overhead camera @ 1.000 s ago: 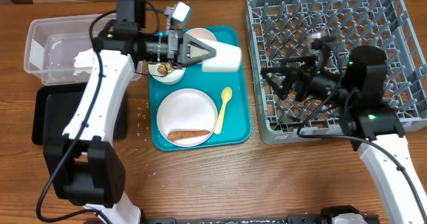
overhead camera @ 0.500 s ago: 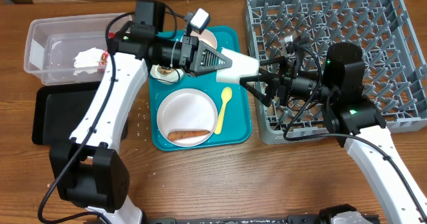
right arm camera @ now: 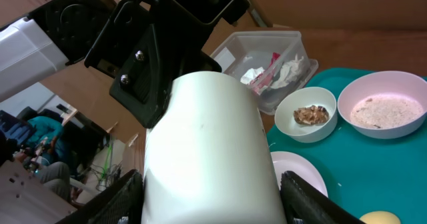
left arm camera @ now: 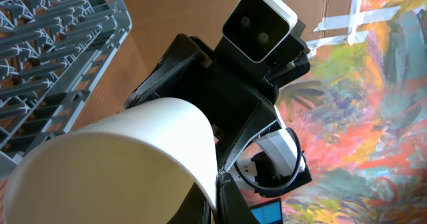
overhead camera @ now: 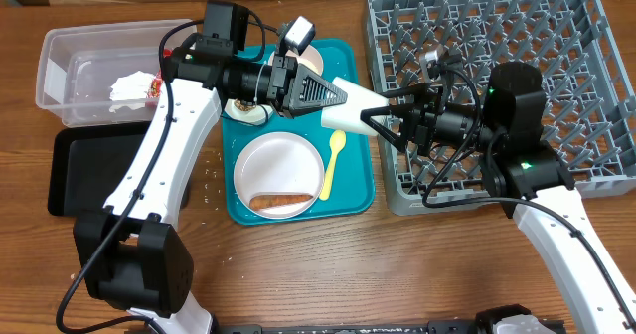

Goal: Sort waste into correct bins and load items into the dishwasher

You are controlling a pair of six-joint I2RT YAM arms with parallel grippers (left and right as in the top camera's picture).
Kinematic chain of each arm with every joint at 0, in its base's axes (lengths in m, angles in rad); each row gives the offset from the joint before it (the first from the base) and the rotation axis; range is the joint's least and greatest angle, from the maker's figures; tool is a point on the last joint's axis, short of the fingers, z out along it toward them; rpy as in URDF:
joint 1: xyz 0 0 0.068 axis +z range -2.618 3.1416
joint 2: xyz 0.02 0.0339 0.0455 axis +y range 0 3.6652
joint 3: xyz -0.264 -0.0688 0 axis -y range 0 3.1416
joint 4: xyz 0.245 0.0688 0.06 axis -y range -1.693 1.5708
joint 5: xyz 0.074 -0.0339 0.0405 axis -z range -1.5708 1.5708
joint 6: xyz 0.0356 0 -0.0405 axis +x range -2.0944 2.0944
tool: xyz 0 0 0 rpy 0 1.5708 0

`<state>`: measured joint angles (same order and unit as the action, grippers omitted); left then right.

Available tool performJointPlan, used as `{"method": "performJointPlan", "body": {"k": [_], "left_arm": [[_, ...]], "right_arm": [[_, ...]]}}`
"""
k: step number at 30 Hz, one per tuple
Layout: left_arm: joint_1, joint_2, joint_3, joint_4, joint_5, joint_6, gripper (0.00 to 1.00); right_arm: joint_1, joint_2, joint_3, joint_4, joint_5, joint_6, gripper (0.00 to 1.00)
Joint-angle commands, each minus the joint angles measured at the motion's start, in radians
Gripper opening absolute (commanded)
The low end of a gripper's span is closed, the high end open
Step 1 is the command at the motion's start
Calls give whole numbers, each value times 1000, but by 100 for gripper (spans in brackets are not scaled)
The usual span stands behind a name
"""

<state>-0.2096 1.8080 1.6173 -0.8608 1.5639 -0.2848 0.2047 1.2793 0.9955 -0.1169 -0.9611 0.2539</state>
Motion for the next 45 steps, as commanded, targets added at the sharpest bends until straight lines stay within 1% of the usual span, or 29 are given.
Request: {"method": "performJointPlan", "body": {"k": [1,5,7,8,9,11,17,18,21,22,25,27,29,30,32,33,34,35,36,38,39,41,43,44,45], "left_arm": [[-13,-23,24,34,17,-32,4],[-13,-23,24,105,17,-100,4],[-13,-23,24,115,17,-109,5],[-13,-23,24,115,18,-108,13],[-13,-23,24,115,18,-104,17],[-13,-23,24,116,15,-104,18],[-11,-23,24,145,15,-104,18],[-11,-23,24,146,11,-105,17],[-11,-23,24,154,4,-104,5],[-11,-23,24,156,2,-104,4],[-11,-23,24,157,-5,-92,6],[-11,-23,24,158,-23,-66,10],[-11,-23,24,158,-70,-35,16],[-11,-23,24,157,-106,-23,18],[-11,-23,24,150,-217,-9,19],[-11,-23,24,147,-282,-5,19],[-11,-23,24,140,-356,3,19],[-12,-23,24,130,-452,6,19],[-14,-23,24,121,-537,14,19],[-27,-23,24,88,-772,28,19],[-44,-23,24,73,-932,37,23],[-67,-23,24,68,-1074,74,29],[-96,-23,24,77,-1199,128,38],[-113,-22,24,87,-1265,184,45],[-133,-19,24,97,-1330,252,50]], "right_arm": [[18,-9,25,13,-37,-11,53],[29,-9,25,11,-39,-14,49],[32,-9,25,12,-39,-14,47],[32,-9,25,13,-39,-14,42],[31,-9,25,18,-39,-14,40],[27,-9,25,28,-39,-14,38],[24,-9,25,43,-40,-8,36],[24,-9,25,41,-40,-5,36],[24,-9,25,41,-40,2,36],[24,-9,25,41,-39,2,36],[24,-9,25,41,-39,2,36],[24,-9,25,41,-39,2,36],[20,-9,25,41,-39,2,37],[14,-9,25,41,-39,6,44],[-3,-9,25,37,-39,9,57],[-16,-11,25,32,-39,9,66],[-32,-11,25,24,-39,9,72],[-46,-13,25,16,-39,9,76],[-64,-15,25,1,-35,9,79],[-104,-19,25,-29,-34,9,83],[-135,-23,26,-60,-25,8,85],[-177,-27,25,-99,-10,6,86],[-218,-32,25,-138,18,4,88],[-245,-34,25,-166,31,-9,89],[-268,-35,25,-190,34,-26,90]]}}
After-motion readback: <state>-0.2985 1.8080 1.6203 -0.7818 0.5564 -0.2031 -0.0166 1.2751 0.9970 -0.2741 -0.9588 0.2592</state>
